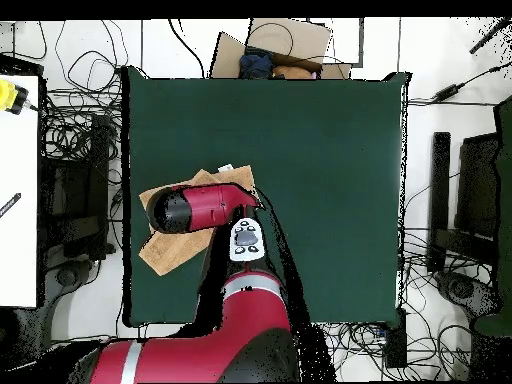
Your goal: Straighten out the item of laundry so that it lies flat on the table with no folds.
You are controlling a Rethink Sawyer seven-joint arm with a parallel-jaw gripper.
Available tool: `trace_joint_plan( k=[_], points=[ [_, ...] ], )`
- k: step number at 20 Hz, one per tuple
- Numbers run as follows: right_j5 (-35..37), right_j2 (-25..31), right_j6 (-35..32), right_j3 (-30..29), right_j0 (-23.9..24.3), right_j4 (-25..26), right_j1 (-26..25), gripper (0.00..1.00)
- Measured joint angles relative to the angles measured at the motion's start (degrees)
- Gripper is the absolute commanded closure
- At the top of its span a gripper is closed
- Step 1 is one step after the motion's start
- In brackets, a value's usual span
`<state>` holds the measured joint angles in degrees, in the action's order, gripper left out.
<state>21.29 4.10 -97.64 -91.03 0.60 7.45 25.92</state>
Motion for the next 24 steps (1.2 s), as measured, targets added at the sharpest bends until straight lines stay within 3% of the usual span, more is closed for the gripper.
trace_joint_plan(
  k=[5,9,16,24],
  points=[
    [0.0,-0.7,0.0,0.1,-0.7,-0.1,-1.2,0.0],
    [-1.3,-4.3,-0.7,0.4,-4.2,-1.6,-3.0,0.0],
    [-4.4,-10.1,-9.8,-1.4,-10.1,-15.3,-4.9,0.0],
    [-4.4,-11.1,-18.9,-5.2,-12.4,-22.2,-2.8,0.0]
  ],
)
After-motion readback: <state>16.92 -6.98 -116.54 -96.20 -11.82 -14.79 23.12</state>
